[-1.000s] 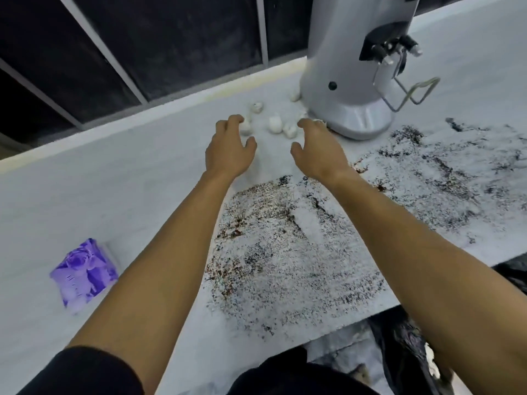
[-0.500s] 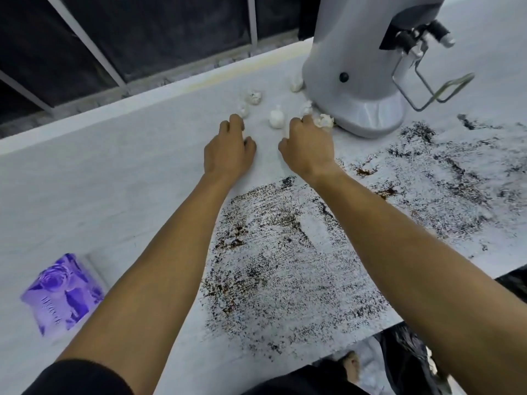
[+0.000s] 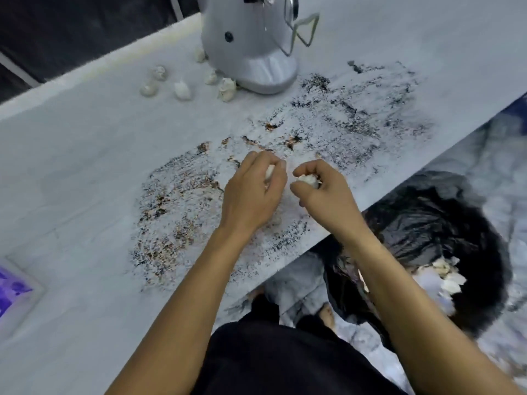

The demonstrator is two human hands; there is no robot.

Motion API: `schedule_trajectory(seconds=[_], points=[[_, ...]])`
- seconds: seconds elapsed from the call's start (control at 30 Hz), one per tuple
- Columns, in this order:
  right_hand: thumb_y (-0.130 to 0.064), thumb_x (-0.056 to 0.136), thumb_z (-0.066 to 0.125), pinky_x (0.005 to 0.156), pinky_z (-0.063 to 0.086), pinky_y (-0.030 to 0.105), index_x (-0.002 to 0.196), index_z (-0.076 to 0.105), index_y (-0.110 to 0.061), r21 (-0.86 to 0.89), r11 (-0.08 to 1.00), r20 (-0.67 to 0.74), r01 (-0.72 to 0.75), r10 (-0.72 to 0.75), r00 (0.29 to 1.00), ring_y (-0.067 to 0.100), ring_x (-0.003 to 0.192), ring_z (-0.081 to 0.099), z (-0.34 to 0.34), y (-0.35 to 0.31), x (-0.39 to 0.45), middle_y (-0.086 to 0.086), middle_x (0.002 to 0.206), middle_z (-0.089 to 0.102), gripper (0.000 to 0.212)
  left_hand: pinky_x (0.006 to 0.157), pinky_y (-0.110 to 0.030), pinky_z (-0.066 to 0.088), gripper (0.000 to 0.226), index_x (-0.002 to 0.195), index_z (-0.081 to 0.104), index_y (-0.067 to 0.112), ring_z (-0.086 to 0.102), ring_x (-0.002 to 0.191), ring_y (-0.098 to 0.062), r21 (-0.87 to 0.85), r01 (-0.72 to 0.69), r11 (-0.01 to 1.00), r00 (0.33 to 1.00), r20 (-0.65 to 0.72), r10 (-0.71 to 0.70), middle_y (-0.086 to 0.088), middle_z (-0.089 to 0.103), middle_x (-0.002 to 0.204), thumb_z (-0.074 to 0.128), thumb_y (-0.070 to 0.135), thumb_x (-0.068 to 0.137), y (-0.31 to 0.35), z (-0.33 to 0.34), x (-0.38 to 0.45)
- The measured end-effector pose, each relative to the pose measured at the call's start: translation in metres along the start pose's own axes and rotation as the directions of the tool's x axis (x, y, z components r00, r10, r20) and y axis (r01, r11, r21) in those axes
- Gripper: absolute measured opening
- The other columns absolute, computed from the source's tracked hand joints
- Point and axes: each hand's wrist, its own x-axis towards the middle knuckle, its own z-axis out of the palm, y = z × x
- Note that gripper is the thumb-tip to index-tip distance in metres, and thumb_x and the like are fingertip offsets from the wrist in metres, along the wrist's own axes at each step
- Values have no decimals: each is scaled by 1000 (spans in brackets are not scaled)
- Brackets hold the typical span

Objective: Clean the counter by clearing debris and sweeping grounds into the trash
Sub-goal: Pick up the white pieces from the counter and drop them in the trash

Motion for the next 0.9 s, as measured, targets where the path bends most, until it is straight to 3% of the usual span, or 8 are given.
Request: schedule_trajectory(seconds=[0.1,0.2,0.33,0.43,0.57,0.67,0.73,0.9], points=[[-32,93,60,54,39,30,95,62,-25,-11,999,-57,-33,32,998,17,58,47,-42,42,-39,15,78,62,8,56,-26,36,20,91,59,29,48,67,-4,-9,-104,995,989,102,104,17,52,85,45,39,101,38,38,-31],[-37,97,55,55,44,29,94,63,-28,-49,996,-140,-76,69,988,13,61,56,-76,97,-73,1,74,64,12,58,-29,42,21,93,61,26,52,68,-6,-47,-165,985,961,218,171,15,54,85,46,37,101,64,80,-64],[-36,95,55,65,52,37,94,64,-26,-84,979,-200,-188,168,965,13,77,63,-108,174,-108,-8,86,67,13,67,-39,50,22,96,62,27,59,82,-13,-66,-134,989,908,393,149,8,62,91,44,40,100,78,140,-110],[-31,91,62,62,49,34,96,67,-24,-73,955,-192,-286,268,944,13,75,64,-122,217,-118,-5,85,70,10,70,-41,52,19,97,59,32,60,85,-12,-3,-101,995,883,461,91,10,60,94,45,45,98,75,179,-135],[-30,91,64,68,45,26,108,67,-20,-87,943,-156,-322,307,939,11,86,64,-139,251,-115,-4,100,70,20,77,-39,53,23,108,56,37,60,93,-11,80,-43,996,873,488,-2,14,60,104,42,49,97,79,221,-150],[-29,92,66,85,42,20,140,50,-17,-96,949,-36,-302,300,953,13,115,56,-146,255,-107,-1,133,59,52,88,-41,52,41,132,47,35,58,115,-18,233,69,970,865,470,-175,9,51,138,38,54,97,84,238,-153],[-27,89,71,93,38,20,149,39,-19,-168,944,22,-284,291,956,16,129,48,-152,258,-104,-1,146,49,68,89,-41,50,46,138,42,31,57,118,-22,280,142,949,867,428,-256,7,44,146,38,53,97,85,238,-155],[-22,91,68,92,43,28,146,45,-20,-231,916,51,-327,347,937,22,130,49,-177,270,-105,-1,147,48,60,84,-33,44,49,142,36,33,54,121,-21,274,154,949,899,360,-250,7,41,148,45,48,96,82,216,-160]])
